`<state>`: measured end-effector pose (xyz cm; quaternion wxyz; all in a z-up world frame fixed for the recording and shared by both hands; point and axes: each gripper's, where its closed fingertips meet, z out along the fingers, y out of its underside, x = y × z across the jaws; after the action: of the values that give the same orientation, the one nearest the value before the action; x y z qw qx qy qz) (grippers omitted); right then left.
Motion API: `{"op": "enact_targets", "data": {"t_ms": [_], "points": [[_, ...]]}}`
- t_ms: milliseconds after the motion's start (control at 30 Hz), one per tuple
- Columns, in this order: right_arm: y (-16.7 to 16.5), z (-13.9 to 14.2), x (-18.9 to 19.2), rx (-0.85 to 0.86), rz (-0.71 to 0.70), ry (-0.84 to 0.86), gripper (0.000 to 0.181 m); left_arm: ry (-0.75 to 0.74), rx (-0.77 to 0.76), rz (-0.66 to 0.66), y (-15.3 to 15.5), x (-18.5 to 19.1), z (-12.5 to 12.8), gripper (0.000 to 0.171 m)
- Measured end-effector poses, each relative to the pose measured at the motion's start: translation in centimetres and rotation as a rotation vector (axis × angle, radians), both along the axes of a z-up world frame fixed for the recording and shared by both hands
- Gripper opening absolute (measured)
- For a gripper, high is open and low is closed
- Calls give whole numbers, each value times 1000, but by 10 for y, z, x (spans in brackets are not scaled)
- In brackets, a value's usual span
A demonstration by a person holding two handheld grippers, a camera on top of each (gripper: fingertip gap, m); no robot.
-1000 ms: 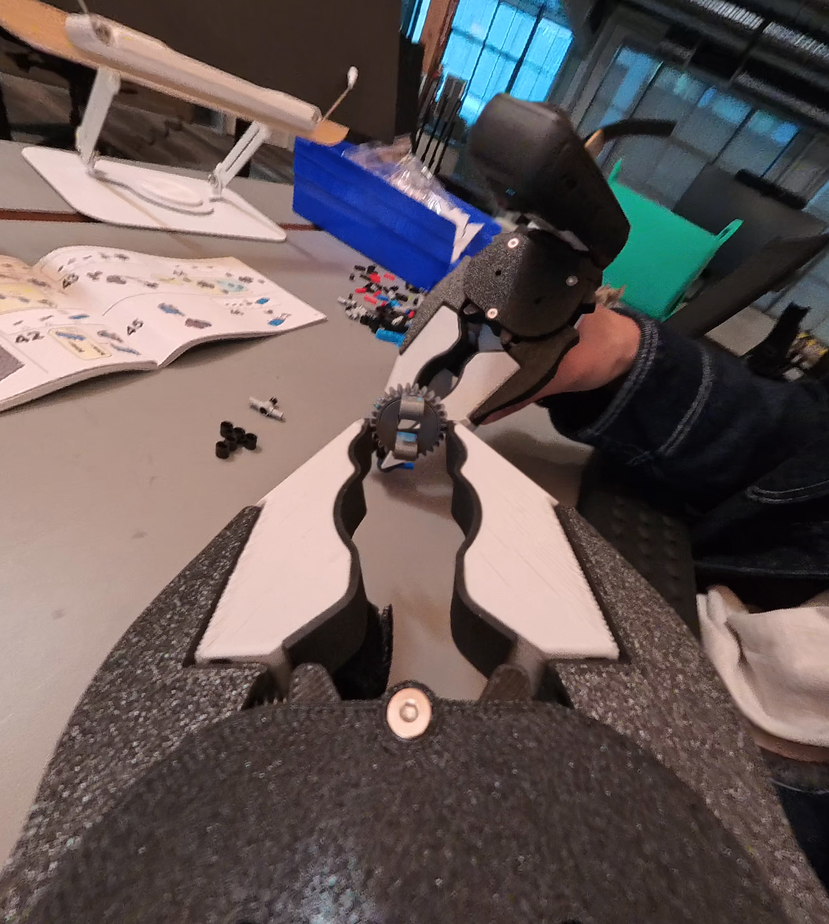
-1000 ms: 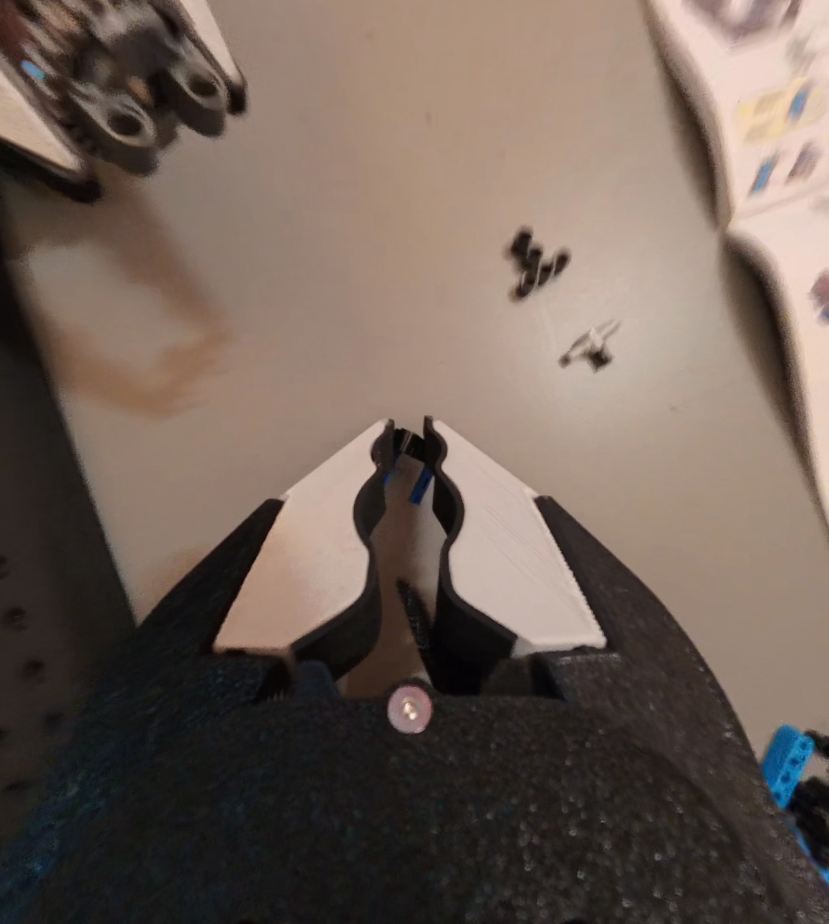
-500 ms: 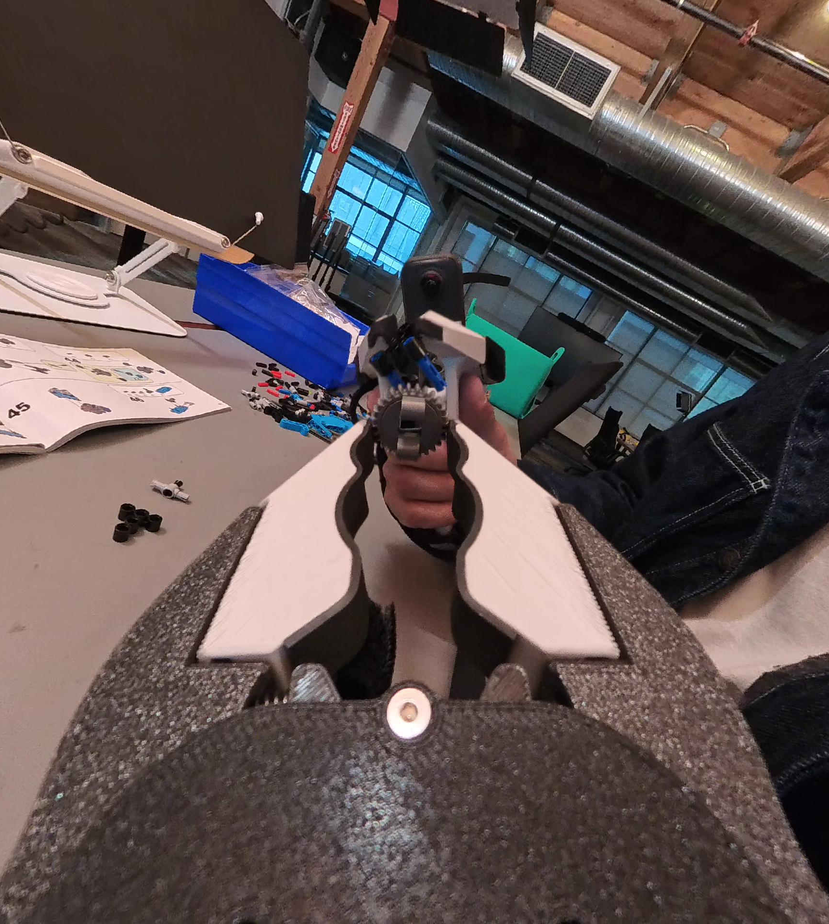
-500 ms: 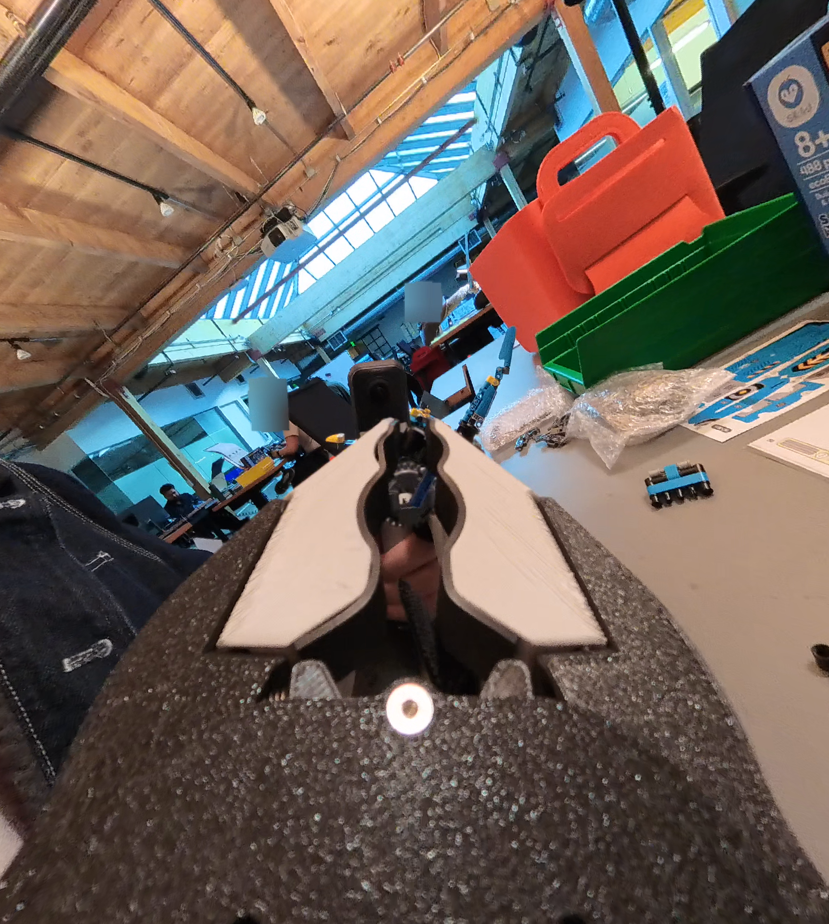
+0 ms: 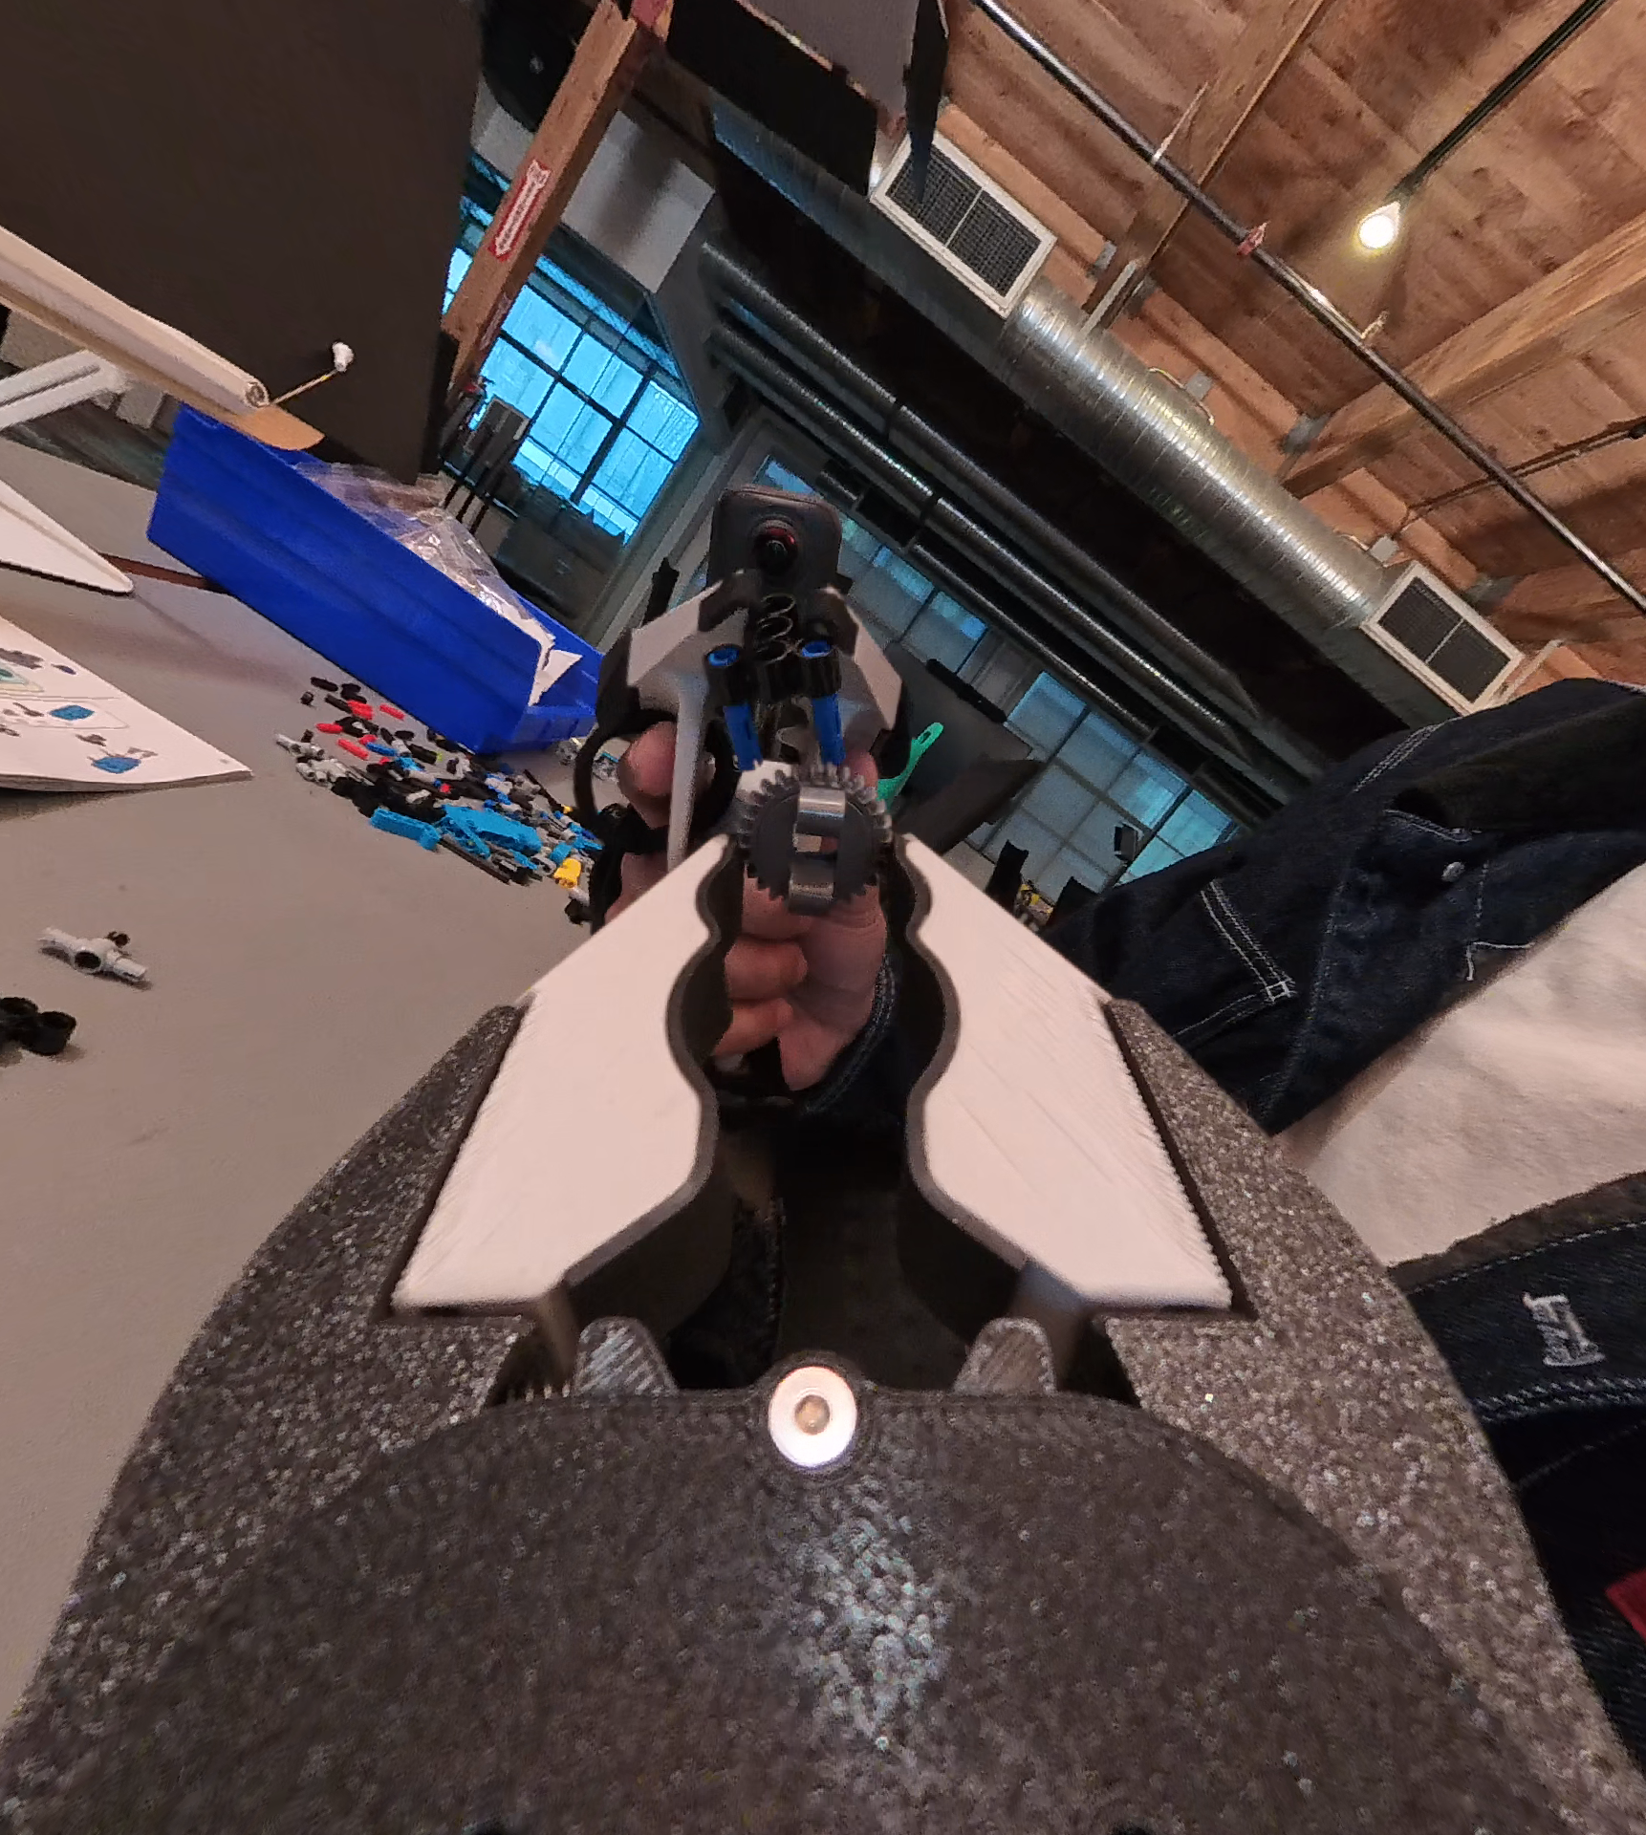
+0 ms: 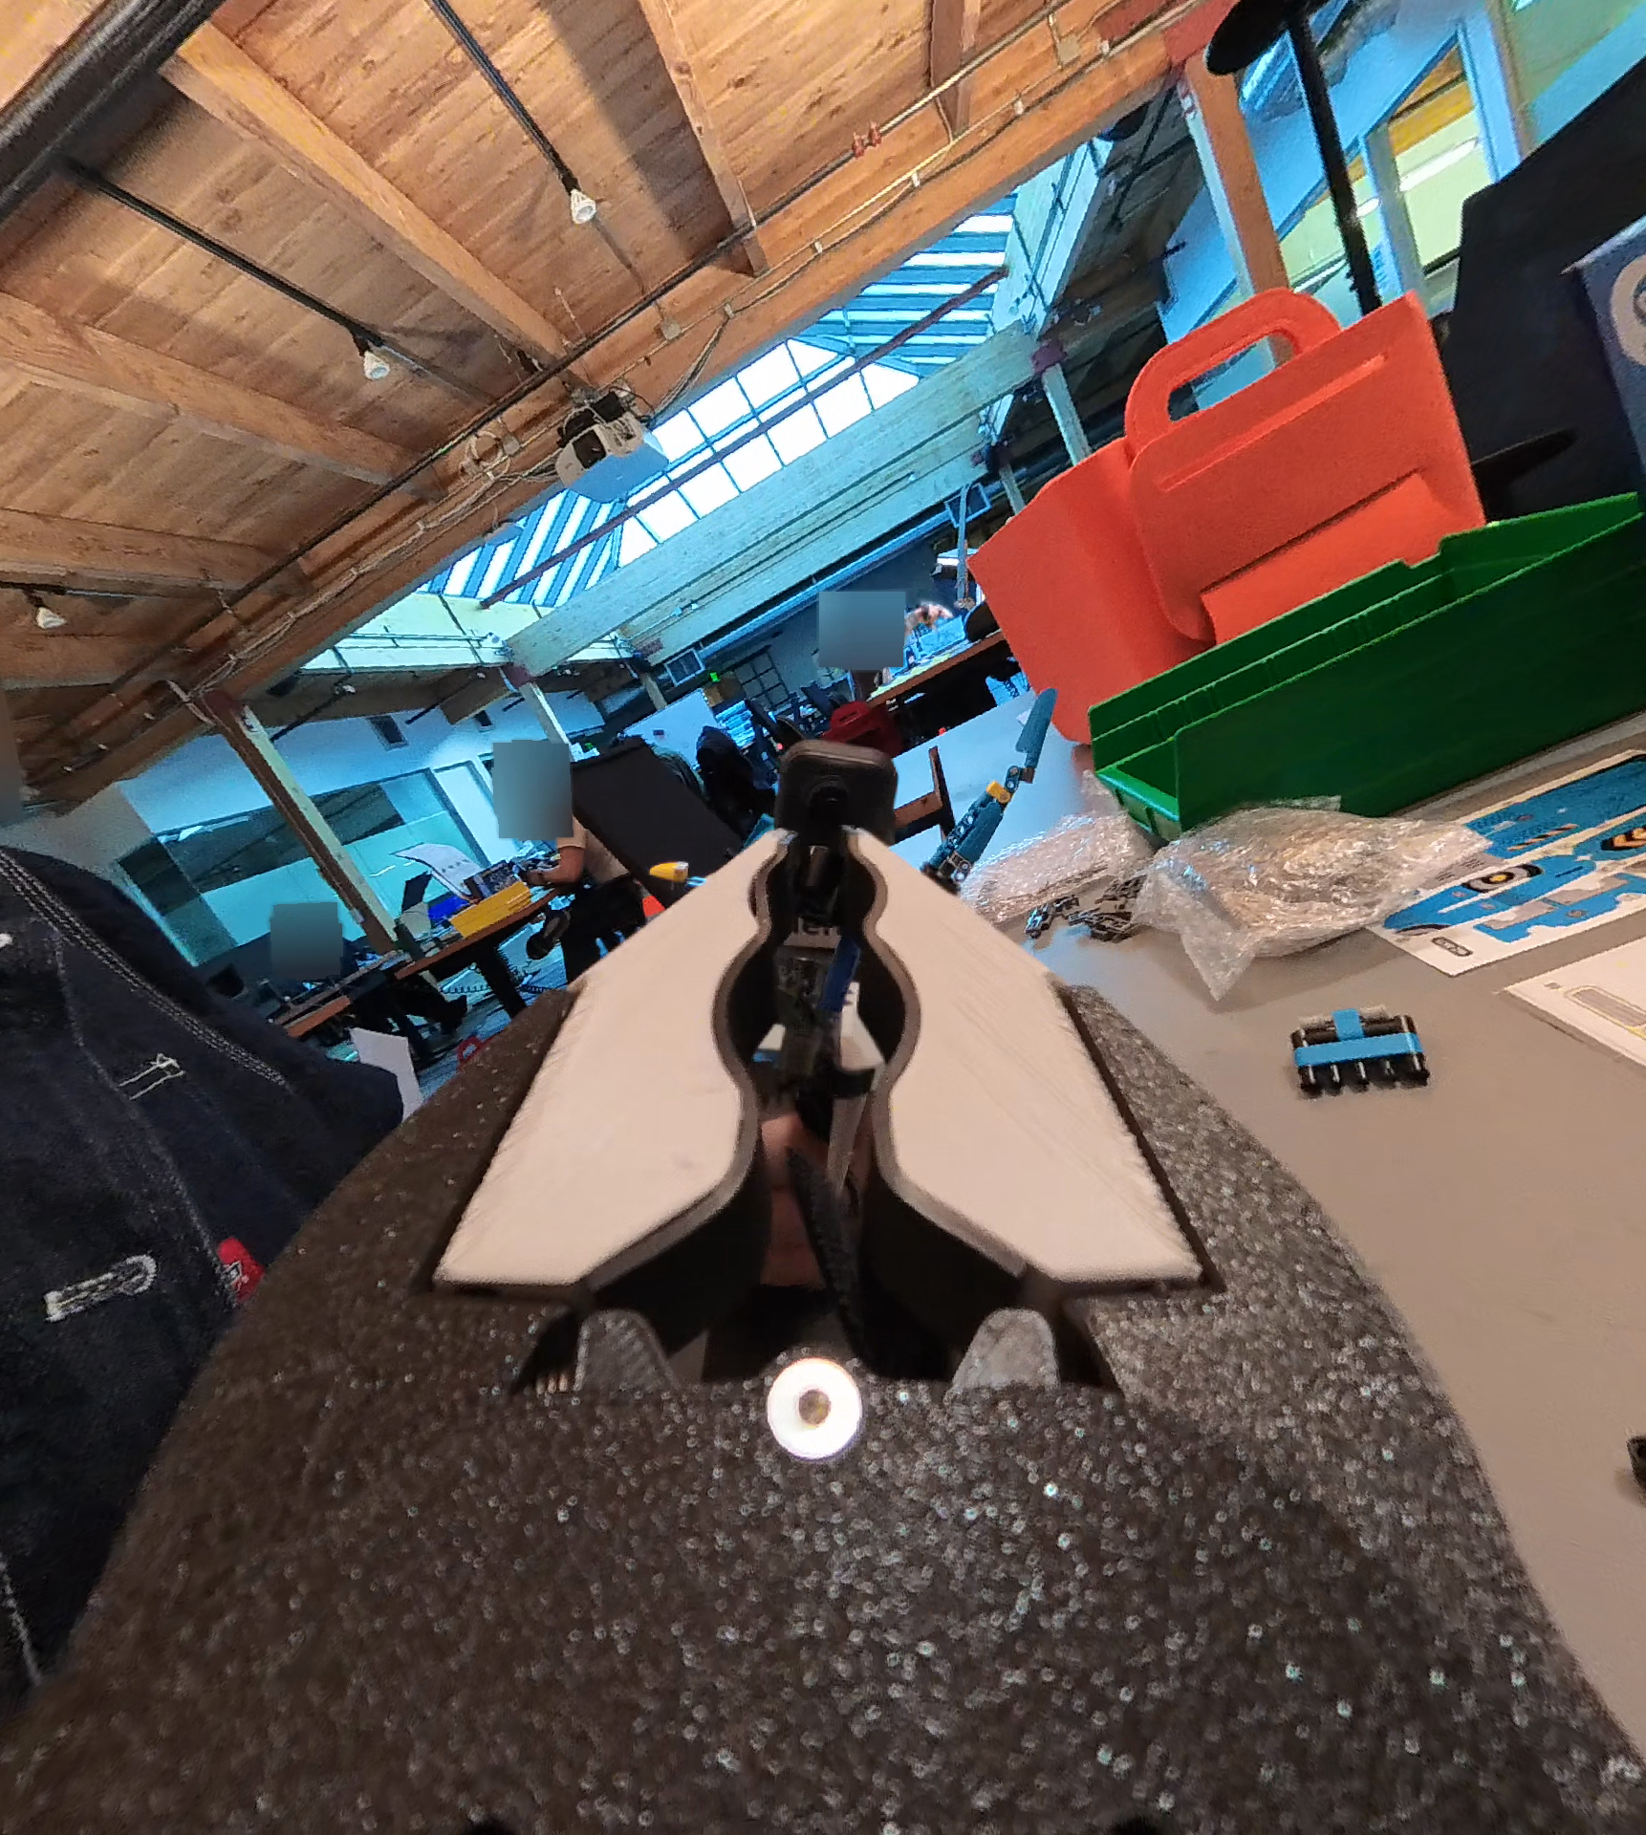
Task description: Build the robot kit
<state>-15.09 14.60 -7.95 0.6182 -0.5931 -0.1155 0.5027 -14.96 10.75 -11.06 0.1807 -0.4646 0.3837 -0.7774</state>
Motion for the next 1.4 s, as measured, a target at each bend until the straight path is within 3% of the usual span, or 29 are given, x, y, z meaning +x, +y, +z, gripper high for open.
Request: {"op": "enact_targets", "data": {"t_ms": [600, 933, 1167, 1400], "points": [[-3, -4, -5, 17, 13, 22, 7, -10, -55, 24, 7, -1, 2, 28], [-5, -4, 2, 42, -37, 25, 8, -16, -116, 20, 7, 3, 3, 28], [-8, 0, 8, 60, -94, 77, 7, -55, -239, -11, 4, 7, 7, 27], [-8, -4, 11, 42, -105, 54, 8, -39, -235, 7, 6, 10, 4, 27]]}}
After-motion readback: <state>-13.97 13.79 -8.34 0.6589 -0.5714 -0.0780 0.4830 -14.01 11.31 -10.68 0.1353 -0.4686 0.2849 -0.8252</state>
